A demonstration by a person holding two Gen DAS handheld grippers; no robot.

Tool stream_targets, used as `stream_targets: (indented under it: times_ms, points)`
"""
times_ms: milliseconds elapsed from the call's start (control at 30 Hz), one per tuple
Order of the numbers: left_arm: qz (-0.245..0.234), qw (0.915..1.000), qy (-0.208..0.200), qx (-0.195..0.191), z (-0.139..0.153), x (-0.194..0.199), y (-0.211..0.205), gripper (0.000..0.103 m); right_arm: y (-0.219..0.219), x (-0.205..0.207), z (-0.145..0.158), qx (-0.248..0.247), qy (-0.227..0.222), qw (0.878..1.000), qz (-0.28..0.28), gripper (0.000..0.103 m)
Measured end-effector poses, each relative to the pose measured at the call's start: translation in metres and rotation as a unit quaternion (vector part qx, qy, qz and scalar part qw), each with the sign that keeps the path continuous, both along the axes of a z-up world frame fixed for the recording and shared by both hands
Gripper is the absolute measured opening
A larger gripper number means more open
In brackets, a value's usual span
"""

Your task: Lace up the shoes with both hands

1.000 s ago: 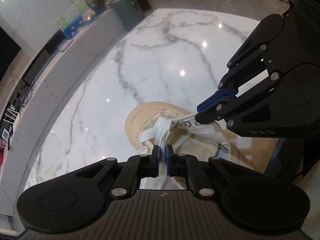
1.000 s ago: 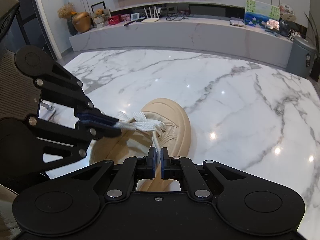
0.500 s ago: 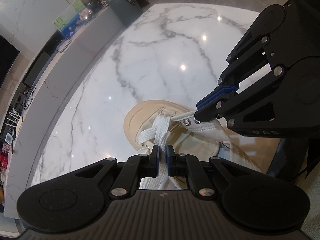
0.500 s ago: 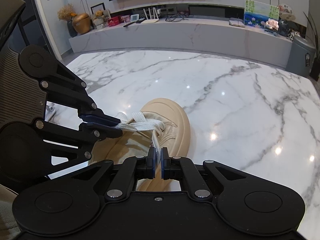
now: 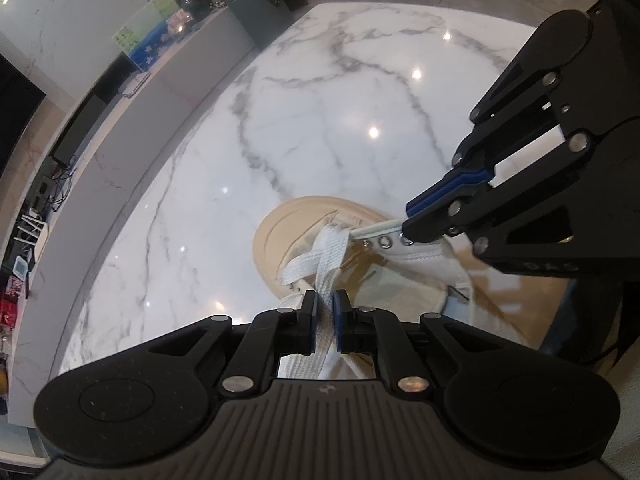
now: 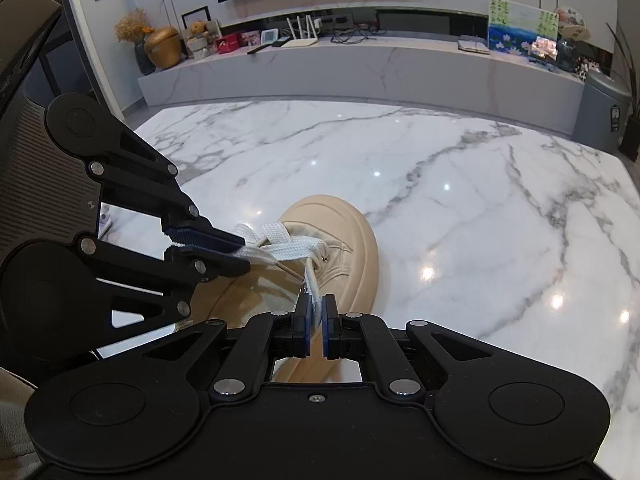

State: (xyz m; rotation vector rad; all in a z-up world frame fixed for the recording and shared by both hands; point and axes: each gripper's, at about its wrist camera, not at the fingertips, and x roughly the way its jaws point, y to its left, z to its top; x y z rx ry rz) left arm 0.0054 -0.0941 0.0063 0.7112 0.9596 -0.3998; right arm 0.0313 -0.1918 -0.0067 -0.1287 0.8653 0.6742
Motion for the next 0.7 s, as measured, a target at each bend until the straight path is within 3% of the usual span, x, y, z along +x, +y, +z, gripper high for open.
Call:
stream_targets:
  times_ms: [700]
  points:
    - [0.004,0.9994,-0.012,-0.033,0.0083,0.0006,0.0051,0.009,0.0008,-0.0003,0.0009,-0.005,0.000,1.000,0.002,0.003]
